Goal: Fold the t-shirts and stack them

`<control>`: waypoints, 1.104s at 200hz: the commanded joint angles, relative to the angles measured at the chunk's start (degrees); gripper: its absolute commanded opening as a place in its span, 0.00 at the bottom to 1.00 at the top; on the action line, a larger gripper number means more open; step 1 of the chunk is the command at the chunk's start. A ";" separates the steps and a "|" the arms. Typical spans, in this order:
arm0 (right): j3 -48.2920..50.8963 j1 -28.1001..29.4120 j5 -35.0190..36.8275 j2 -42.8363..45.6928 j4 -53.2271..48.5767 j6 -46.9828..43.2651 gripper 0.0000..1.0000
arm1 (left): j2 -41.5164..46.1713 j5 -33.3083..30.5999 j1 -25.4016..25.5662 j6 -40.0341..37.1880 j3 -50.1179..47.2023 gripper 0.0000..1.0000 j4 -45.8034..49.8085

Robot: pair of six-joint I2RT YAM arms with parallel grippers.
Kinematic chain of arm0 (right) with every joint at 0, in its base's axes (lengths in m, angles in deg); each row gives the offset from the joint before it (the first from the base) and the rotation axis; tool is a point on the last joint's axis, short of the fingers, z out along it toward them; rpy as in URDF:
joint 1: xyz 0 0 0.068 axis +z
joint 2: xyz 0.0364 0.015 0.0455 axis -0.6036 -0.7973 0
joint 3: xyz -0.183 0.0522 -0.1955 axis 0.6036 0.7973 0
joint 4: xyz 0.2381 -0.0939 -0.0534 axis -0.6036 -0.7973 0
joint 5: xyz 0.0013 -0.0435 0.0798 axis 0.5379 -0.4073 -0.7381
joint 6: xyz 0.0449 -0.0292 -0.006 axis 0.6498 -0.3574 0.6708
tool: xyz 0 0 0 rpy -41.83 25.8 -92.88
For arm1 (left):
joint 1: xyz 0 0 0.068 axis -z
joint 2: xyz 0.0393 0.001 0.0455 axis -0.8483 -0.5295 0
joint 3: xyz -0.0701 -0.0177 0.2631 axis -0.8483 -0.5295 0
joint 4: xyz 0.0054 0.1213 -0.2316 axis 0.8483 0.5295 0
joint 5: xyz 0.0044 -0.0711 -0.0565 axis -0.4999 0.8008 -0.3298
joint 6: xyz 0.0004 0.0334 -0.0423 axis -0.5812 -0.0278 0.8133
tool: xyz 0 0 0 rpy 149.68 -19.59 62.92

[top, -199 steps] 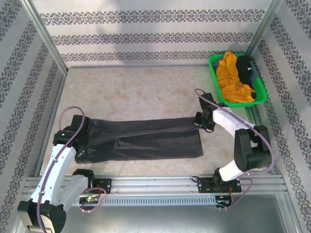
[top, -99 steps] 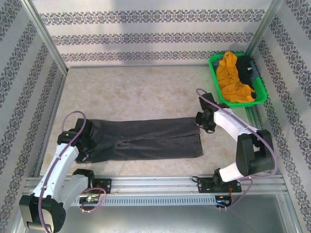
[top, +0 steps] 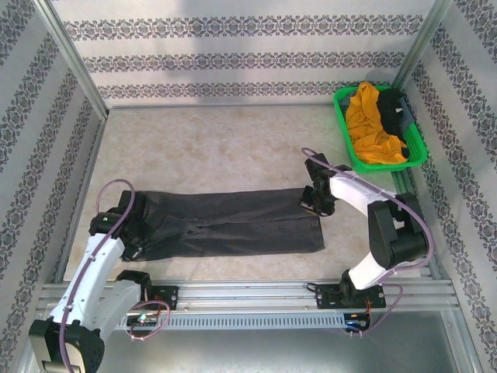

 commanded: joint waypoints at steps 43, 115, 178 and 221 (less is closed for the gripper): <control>-0.44 -0.96 -0.25 -4.16 -3.69 -1.09 0.00 | -1.35 0.80 7.69 2.58 3.86 0.00 4.88; -0.47 -0.96 2.43 -2.13 -2.97 -1.63 0.00 | -1.41 -0.50 17.27 7.90 3.79 0.00 7.35; -1.54 -0.84 2.58 -1.62 -2.36 -1.31 0.00 | -5.40 -4.34 22.79 10.09 3.05 0.00 5.95; -1.48 0.08 2.76 1.44 -2.35 -1.23 0.00 | -9.21 -5.61 22.74 9.83 1.93 0.35 -2.17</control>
